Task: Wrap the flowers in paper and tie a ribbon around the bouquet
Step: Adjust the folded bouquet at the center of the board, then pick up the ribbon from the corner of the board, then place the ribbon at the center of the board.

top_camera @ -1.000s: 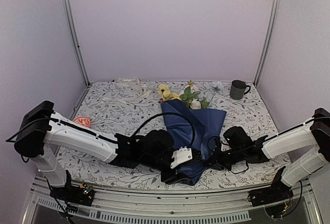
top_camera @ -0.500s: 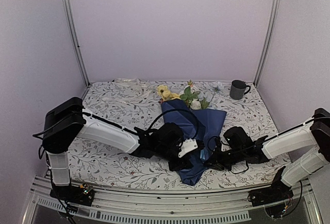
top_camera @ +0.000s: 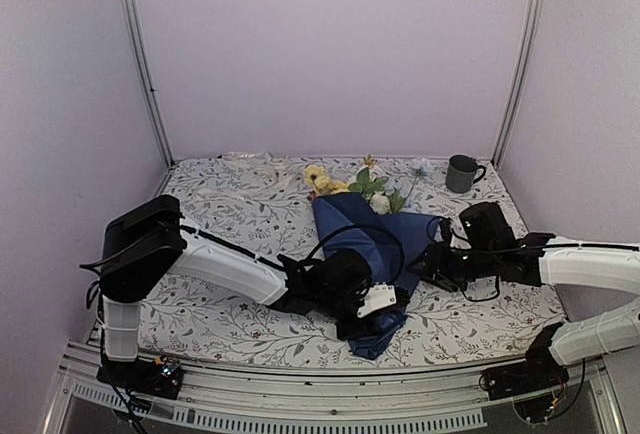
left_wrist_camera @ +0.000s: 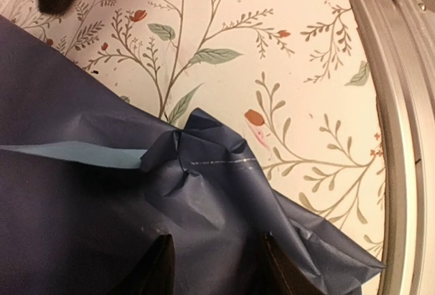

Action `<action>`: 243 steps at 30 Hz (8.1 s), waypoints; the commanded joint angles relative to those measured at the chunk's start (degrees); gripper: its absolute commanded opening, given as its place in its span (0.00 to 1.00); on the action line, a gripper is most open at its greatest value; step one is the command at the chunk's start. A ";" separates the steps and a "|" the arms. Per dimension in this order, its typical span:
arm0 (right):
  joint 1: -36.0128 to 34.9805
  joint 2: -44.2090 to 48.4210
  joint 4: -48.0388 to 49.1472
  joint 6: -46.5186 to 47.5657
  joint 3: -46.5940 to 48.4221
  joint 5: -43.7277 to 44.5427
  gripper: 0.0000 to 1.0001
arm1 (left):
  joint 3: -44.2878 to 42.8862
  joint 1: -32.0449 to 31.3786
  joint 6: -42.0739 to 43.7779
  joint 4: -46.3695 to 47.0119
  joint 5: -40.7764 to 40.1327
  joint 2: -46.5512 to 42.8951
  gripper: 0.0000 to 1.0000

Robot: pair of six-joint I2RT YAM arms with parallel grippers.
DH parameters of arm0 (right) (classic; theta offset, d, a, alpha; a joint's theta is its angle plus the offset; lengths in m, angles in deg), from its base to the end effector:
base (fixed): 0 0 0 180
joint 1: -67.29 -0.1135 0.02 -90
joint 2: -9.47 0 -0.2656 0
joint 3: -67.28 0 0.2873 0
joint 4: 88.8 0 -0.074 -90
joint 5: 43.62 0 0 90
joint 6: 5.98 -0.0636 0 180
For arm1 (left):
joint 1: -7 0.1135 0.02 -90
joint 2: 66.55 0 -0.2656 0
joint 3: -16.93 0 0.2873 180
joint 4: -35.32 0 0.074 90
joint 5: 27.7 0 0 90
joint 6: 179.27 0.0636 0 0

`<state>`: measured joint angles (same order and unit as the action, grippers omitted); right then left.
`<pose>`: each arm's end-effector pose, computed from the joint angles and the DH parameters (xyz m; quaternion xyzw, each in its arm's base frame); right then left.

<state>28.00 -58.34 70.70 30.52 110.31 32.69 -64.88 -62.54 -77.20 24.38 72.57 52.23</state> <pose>0.2041 0.1865 0.1425 0.0686 0.9168 0.3495 0.1807 0.1533 -0.4433 0.0722 0.6318 0.6826 -0.2452 0.2735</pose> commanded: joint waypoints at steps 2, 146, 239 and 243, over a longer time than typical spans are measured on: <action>5.44 1.57 -6.79 14.63 9.94 1.50 0.65 | 0.59 -0.69 1.23 -5.75 1.03 2.76 0.42; 14.55 -25.70 8.48 20.84 12.59 -19.84 0.00 | 4.10 15.69 -10.52 -5.70 9.28 -19.69 0.52; 14.45 -30.00 0.37 22.81 18.97 -17.49 0.00 | 7.78 27.52 -0.58 0.96 30.00 -57.38 0.00; 14.49 -30.48 -0.60 23.07 19.93 -16.97 0.00 | 7.48 22.03 -3.01 0.29 32.82 -49.51 0.00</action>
<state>42.30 -87.87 71.07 53.01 128.12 14.46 -57.45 -35.85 -78.53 24.68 98.36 -3.26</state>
